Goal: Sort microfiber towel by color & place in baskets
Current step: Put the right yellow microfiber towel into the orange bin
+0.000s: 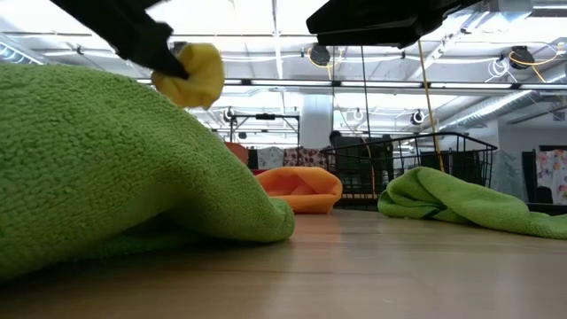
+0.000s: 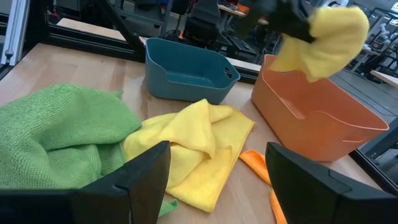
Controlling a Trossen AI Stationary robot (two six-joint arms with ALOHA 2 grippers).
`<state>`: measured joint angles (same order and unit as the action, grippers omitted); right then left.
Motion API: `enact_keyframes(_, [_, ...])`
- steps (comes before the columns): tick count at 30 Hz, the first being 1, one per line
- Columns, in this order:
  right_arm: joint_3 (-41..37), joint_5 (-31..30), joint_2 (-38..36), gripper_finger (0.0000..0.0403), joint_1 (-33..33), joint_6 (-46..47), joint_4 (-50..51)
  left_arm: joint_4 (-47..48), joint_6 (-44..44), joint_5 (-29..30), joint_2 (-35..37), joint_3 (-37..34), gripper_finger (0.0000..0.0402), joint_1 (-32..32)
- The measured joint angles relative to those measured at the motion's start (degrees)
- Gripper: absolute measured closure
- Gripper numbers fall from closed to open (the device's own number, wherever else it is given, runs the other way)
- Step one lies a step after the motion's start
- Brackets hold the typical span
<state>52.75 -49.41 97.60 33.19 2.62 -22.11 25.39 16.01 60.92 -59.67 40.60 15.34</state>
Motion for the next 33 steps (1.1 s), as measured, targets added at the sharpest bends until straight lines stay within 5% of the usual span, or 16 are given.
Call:
enact_keyframes(12, [0.0, 0.0, 0.0, 0.0148, -0.3, 1.3, 1.9, 3.0, -7.8, -21.5, 4.9, 0.0, 0.0373, -21.6])
enact_keyframes(25, [0.0, 0.3, 0.0, 0.0148, -0.3, 1.5, 2.3, 3.9, -10.8, -21.9, 2.7, 0.0, 0.0372, -36.4])
enact_keyframes(33, [0.0, 0.2, 0.0, 0.0148, -0.3, 2.5, 3.5, 2.9, -10.4, -23.2, -1.8, 0.0, 0.0372, -38.6])
